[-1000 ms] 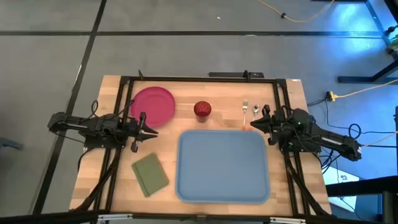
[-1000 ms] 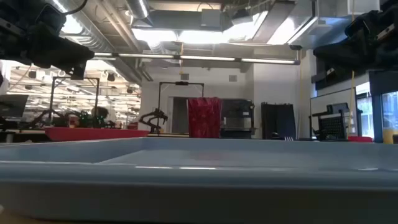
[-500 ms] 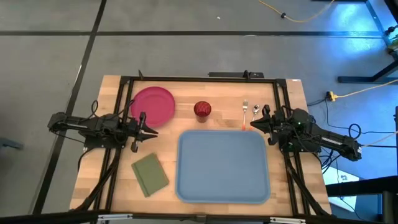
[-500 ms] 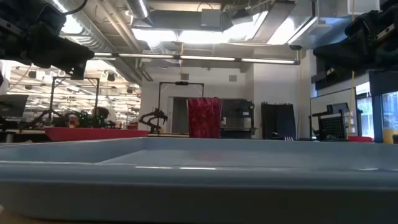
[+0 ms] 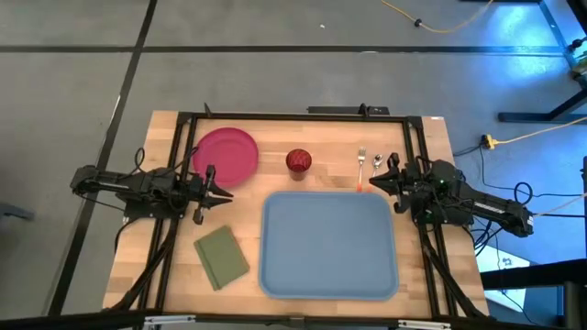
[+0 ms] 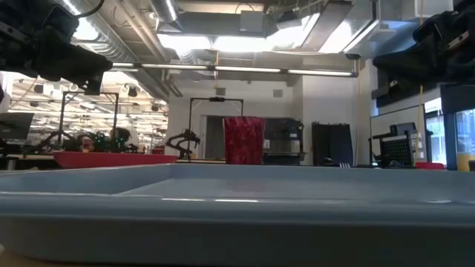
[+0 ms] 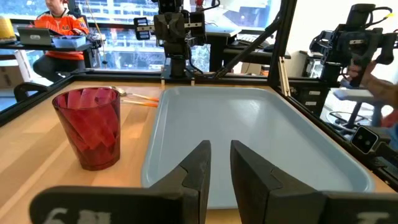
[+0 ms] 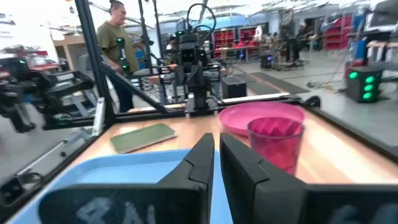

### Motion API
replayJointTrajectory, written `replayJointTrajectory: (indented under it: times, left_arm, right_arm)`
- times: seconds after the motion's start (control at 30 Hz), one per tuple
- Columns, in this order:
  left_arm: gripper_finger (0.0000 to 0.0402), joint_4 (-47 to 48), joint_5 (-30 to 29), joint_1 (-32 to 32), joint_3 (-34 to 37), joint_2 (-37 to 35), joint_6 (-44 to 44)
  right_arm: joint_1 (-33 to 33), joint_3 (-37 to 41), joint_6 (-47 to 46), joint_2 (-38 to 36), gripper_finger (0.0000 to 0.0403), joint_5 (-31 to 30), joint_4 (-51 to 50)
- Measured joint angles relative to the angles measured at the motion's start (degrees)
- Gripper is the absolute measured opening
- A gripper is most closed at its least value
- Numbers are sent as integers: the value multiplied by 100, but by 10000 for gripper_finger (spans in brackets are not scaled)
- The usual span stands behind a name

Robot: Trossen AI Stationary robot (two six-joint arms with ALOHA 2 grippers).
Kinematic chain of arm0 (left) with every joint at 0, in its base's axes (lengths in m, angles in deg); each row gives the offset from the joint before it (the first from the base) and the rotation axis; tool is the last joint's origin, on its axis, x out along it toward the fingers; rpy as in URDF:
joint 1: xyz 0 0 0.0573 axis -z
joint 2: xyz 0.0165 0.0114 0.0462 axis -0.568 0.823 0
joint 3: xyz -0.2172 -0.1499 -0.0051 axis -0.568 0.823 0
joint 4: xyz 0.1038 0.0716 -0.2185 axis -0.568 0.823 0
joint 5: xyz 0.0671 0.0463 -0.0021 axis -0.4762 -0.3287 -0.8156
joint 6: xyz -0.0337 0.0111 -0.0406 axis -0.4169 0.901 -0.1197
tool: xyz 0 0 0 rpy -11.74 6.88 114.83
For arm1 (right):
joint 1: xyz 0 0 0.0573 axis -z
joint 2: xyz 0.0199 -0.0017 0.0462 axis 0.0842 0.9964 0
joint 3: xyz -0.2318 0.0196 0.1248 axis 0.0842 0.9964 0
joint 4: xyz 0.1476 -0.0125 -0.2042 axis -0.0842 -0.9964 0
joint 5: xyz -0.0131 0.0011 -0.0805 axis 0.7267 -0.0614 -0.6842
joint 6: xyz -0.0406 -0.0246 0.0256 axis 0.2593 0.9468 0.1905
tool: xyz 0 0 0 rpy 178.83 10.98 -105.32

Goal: Pick and place plate/cup/fork/spoon on tray
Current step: Put the orange spoon on the blue serving tray

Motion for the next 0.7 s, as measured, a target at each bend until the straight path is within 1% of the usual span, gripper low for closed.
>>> replayJointTrajectory:
  times: [0.27, 0.33, 0.53, 0.63, 0.7]
  left_arm:
    - [55, 0, -1, 0, 2, 2, 0]
    - [55, 0, 0, 0, 0, 0, 0]
    - [55, 0, -1, 0, 0, 0, 0]
    - [55, 1, -61, 2, 1, 0, 39]
    - [55, 8, -109, 0, 2, 0, 16]
  right_arm:
    - [1, -2, -136, 1, 33, -27, 199]
    - [1, -4, -434, 1, 33, 164, 160]
    - [1, -4, -1238, 1, 33, 1157, 101]
    - [-3, -4, -1849, 1, 33, 1226, 38]
    - [-3, -4, -2032, 1, 33, 1226, -1]
